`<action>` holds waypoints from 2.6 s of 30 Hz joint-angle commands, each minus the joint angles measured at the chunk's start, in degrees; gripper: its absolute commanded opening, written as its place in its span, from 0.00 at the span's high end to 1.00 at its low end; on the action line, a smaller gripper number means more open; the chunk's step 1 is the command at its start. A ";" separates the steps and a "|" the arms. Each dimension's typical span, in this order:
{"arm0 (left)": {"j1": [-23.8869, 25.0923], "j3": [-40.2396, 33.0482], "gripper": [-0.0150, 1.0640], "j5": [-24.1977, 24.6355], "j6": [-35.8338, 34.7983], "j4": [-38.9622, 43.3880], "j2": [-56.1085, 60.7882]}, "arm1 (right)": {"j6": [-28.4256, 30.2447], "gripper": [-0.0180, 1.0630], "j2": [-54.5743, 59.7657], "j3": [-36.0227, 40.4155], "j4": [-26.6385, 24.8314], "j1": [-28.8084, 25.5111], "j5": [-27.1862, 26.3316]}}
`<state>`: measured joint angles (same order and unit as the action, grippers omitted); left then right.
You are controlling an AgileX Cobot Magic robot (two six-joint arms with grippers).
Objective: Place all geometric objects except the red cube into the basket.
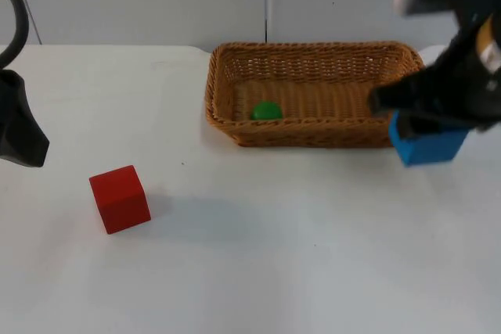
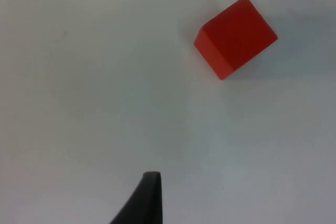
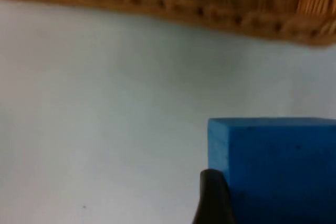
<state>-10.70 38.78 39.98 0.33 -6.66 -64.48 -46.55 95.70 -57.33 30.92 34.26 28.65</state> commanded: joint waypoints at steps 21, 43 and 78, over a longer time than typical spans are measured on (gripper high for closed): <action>0.08 -0.31 0.01 -0.18 -0.33 0.15 0.44 | 17.22 0.98 0.32 -10.08 -6.27 -3.37 2.85; 0.08 -0.31 0.01 -0.43 -0.33 0.04 0.44 | 22.98 0.98 36.01 -43.41 -11.58 -6.74 -1.21; 0.08 -0.31 0.01 -1.72 -0.33 0.03 0.44 | 34.89 0.01 11.62 -43.65 -18.24 -6.41 22.03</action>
<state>-10.70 38.78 39.18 0.33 -6.66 -64.38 -13.95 108.73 -100.78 13.98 27.58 48.97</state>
